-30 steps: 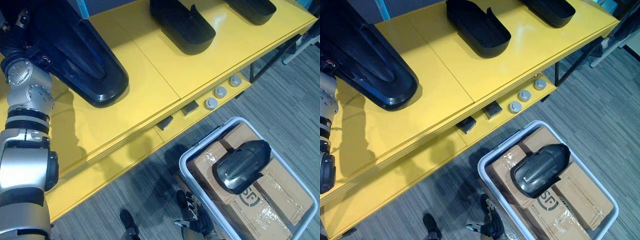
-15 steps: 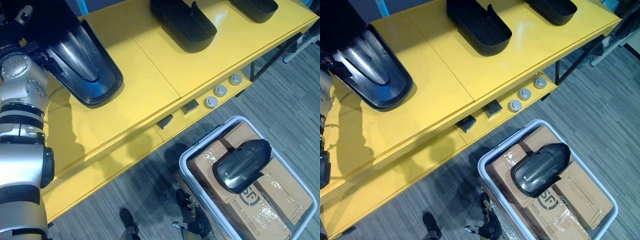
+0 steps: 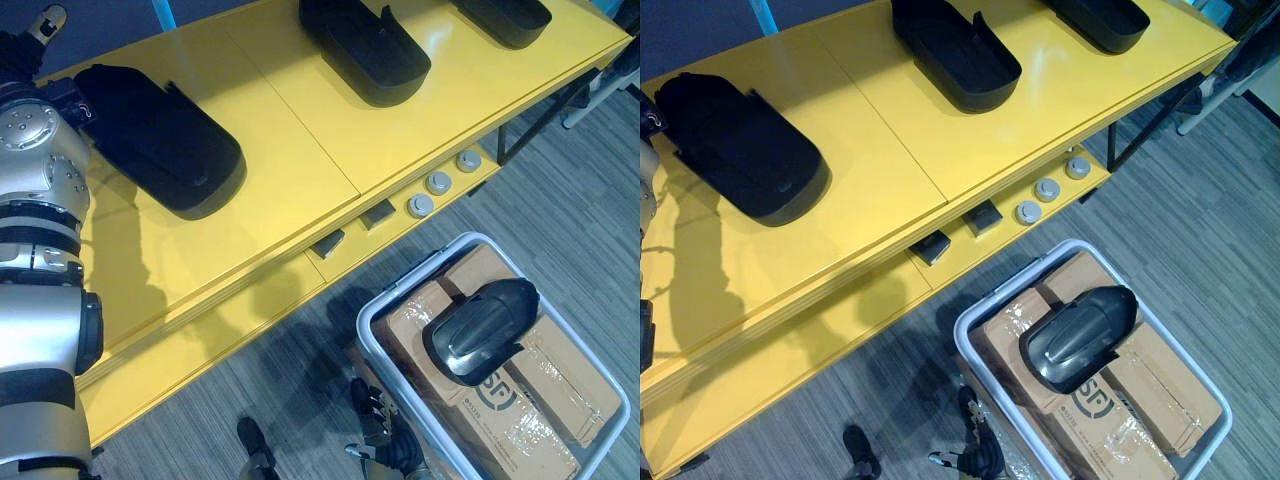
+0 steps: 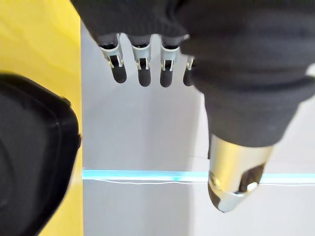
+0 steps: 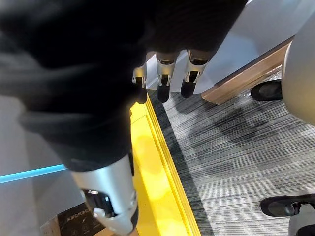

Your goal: Walk over and take plastic housings, then place them on the shelf

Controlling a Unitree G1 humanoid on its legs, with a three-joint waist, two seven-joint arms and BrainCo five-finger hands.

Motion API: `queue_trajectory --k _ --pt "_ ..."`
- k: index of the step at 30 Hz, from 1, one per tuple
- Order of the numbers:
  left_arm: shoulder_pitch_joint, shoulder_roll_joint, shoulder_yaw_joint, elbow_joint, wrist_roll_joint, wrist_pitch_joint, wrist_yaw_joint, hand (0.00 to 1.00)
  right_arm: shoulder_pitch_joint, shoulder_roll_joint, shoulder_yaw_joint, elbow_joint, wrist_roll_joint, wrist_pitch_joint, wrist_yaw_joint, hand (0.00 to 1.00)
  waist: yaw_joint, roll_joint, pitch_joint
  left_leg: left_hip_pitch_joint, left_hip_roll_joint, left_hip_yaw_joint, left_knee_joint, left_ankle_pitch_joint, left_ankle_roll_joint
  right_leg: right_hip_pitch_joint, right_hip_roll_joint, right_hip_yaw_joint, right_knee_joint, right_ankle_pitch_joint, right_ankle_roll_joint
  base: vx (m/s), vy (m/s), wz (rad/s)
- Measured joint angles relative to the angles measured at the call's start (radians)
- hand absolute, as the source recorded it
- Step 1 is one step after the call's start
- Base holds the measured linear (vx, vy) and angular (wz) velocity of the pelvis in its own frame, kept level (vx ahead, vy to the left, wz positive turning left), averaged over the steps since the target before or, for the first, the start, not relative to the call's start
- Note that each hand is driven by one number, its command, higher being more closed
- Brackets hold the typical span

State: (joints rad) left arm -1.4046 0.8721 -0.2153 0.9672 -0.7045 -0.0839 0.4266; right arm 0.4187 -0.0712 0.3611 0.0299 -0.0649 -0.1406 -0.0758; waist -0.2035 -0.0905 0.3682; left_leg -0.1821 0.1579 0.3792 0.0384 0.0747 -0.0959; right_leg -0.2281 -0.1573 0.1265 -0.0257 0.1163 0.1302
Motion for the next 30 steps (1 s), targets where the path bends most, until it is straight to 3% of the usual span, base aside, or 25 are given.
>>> queue_trajectory --k 4,6,8,9,10,11,12,15,19,20,24,28,30 --pt "0.021 -0.001 -0.008 -0.218 -0.002 -0.028 0.000 0.00 -0.027 -0.001 -0.004 -0.008 -0.004 0.000 -0.006 0.00 0.004 0.000 0.000 0.022 -0.001 -0.008 -0.004 0.000 0.000 0.027 -0.001 -0.007 0.000 0.000 0.000 0.00 0.034 0.06" --pt "0.107 -0.017 0.021 -0.419 0.007 -0.087 0.004 0.00 -0.059 -0.014 -0.008 -0.040 -0.028 -0.002 -0.020 0.00 0.005 0.000 -0.001 0.048 -0.003 -0.015 -0.009 0.000 0.000 0.056 -0.002 -0.013 -0.003 -0.004 0.002 -0.01 0.030 0.07" --pt "0.235 -0.077 0.091 -0.600 0.058 -0.137 0.012 0.00 -0.078 -0.026 -0.024 -0.092 -0.060 -0.013 -0.031 0.00 0.008 0.003 -0.008 0.070 -0.006 -0.026 -0.019 0.000 -0.001 0.081 -0.005 -0.028 -0.003 -0.013 0.004 -0.02 0.016 0.14" --pt "0.365 -0.142 0.140 -0.725 0.119 -0.174 0.034 0.00 -0.079 -0.034 -0.053 -0.138 -0.086 -0.028 -0.046 0.00 0.020 0.011 -0.031 0.082 -0.008 -0.029 -0.034 0.007 -0.001 0.088 -0.003 -0.035 -0.002 -0.016 0.003 -0.02 0.010 0.11" --pt "0.425 -0.176 0.163 -0.775 0.141 -0.184 0.043 0.00 -0.078 -0.038 -0.071 -0.157 -0.094 -0.033 -0.051 0.00 0.024 0.016 -0.043 0.089 -0.011 -0.029 -0.046 0.013 0.001 0.091 -0.003 -0.037 -0.002 -0.017 0.003 0.00 0.008 0.13" --pt "0.556 -0.254 0.209 -0.875 0.168 -0.196 0.053 0.00 -0.084 -0.046 -0.111 -0.196 -0.107 -0.036 -0.062 1.00 0.028 0.026 -0.063 0.109 -0.016 -0.037 -0.073 0.025 0.001 0.105 -0.005 -0.048 -0.001 -0.025 0.005 0.02 0.008 0.19" --pt "0.622 -0.298 0.225 -0.920 0.182 -0.199 0.057 0.00 -0.089 -0.048 -0.132 -0.213 -0.107 -0.036 -0.066 1.00 0.028 0.032 -0.071 0.119 -0.019 -0.046 -0.083 0.029 0.000 0.117 -0.006 -0.056 0.000 -0.029 0.005 0.04 0.015 0.26" --pt "0.962 -0.514 0.253 -1.139 0.298 -0.203 0.066 0.00 -0.166 -0.054 -0.232 -0.261 -0.124 -0.039 -0.107 1.00 0.066 0.041 -0.133 0.156 -0.021 -0.056 -0.119 0.042 -0.004 0.147 -0.003 -0.073 0.000 -0.041 0.008 0.02 0.010 0.13" --pt "1.263 -0.693 0.217 -1.324 0.389 -0.202 0.045 0.00 -0.311 -0.059 -0.252 -0.257 -0.133 -0.039 -0.133 1.00 0.094 0.056 -0.187 0.177 -0.023 -0.088 -0.125 0.045 -0.004 0.186 -0.007 -0.109 0.003 -0.057 0.009 -0.01 0.004 0.26" --pt "1.342 -0.730 0.176 -1.356 0.446 -0.202 0.032 0.00 -0.352 -0.066 -0.250 -0.247 -0.133 -0.040 -0.138 1.00 0.115 0.066 -0.205 0.181 -0.023 -0.100 -0.125 0.045 -0.004 0.194 -0.007 -0.118 0.009 -0.064 0.010 -0.03 0.001 0.29" --pt "1.548 -0.787 0.073 -1.388 0.561 -0.199 -0.032 0.00 -0.508 -0.092 -0.208 -0.112 -0.105 -0.050 -0.137 1.00 0.163 0.097 -0.246 0.173 -0.027 -0.151 -0.129 0.051 -0.002 0.211 -0.013 -0.171 0.017 -0.085 0.012 -0.05 -0.002 0.36" --pt "1.660 -0.786 0.039 -1.388 0.589 -0.195 -0.094 0.00 -0.693 -0.107 -0.182 0.141 -0.040 -0.054 -0.136 1.00 0.190 0.098 -0.246 0.108 -0.027 -0.205 -0.129 0.075 -0.006 0.183 -0.012 -0.226 0.016 -0.081 0.006 -0.08 -0.003 0.42" --pt "1.704 -0.781 0.032 -1.388 0.568 -0.190 -0.122 0.00 -0.807 -0.133 -0.185 0.298 -0.019 -0.045 -0.143 1.00 0.233 0.099 -0.235 0.068 -0.027 -0.231 -0.126 0.099 -0.001 0.164 -0.012 -0.254 0.015 -0.064 -0.003 -0.07 0.006 0.32"
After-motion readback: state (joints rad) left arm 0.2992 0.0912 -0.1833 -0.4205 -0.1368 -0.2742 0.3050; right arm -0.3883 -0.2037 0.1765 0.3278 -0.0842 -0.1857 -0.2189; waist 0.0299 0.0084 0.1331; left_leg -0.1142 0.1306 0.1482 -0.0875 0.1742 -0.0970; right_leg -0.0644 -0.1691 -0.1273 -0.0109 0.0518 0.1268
